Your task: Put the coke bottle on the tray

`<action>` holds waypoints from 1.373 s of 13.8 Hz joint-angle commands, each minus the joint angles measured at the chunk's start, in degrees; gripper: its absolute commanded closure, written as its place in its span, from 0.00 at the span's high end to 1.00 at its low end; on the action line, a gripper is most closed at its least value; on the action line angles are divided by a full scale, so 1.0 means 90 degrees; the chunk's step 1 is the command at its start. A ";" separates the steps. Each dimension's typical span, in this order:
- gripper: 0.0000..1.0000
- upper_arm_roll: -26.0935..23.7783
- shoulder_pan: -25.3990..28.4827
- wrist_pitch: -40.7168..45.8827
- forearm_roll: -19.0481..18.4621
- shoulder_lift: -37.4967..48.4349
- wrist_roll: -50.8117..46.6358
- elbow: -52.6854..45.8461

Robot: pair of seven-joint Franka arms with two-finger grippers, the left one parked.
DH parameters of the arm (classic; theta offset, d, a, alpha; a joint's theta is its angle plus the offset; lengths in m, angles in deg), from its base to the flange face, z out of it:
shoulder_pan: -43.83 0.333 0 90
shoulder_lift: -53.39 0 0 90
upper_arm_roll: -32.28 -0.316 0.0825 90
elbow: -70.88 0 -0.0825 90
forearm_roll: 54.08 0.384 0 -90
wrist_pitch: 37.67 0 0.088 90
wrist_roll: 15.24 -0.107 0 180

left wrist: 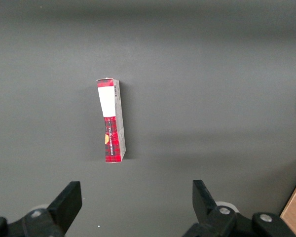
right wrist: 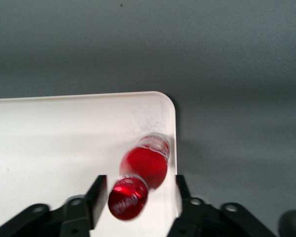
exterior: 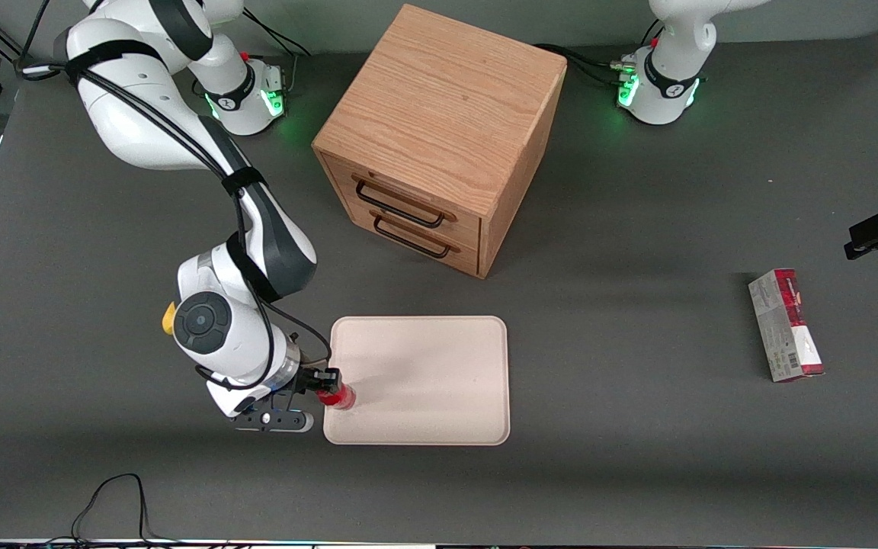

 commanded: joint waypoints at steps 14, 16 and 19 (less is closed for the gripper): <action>1.00 0.2412 0.0235 0.2272 0.0670 0.5348 0.2617 0.3795; 1.00 0.2833 0.0322 0.2419 0.0710 0.6052 0.2782 0.4138; 1.00 0.3079 0.0362 0.2703 0.0700 0.6328 0.2842 0.4188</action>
